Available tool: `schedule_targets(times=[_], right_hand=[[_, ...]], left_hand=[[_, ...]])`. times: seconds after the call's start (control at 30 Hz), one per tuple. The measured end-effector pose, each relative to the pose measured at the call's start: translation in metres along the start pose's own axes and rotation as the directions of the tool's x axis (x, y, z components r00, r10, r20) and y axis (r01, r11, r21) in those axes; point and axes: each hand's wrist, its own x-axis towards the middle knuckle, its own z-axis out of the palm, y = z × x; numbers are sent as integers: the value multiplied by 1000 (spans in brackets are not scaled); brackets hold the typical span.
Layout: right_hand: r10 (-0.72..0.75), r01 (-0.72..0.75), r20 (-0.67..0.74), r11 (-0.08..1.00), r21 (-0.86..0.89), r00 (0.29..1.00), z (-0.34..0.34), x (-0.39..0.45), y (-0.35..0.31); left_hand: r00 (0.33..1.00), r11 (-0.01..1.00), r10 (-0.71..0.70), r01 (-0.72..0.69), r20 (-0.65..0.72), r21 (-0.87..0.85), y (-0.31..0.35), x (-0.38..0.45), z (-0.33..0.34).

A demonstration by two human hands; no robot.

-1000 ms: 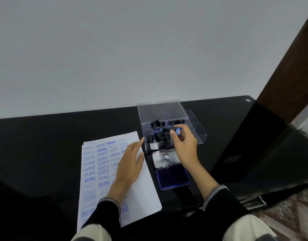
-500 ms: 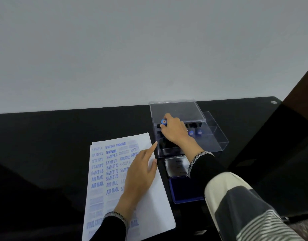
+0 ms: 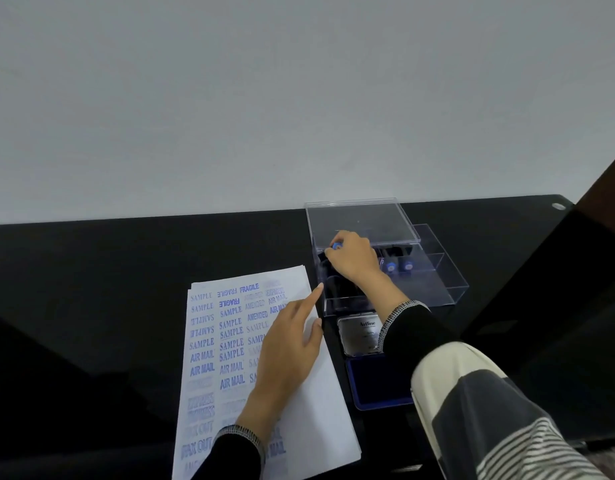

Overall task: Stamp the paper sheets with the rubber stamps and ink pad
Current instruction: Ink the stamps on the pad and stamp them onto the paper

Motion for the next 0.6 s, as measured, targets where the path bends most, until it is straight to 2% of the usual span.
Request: schedule_targets(times=[0.23,0.43,0.6], right_hand=[[56,-52,-14,975,214,998,-8,9,4],[138,-74,-101,879,471,985,-26,10,8],[141,-87,-73,864,496,987,-34,12,10]], left_hand=[[1000,1000,-14,14,15,-5,1,-1,-2],[1000,1000,-19,19,14,-6,2,-1,-3],[999,1000,-28,28,21,-7,3,-2,-2]])
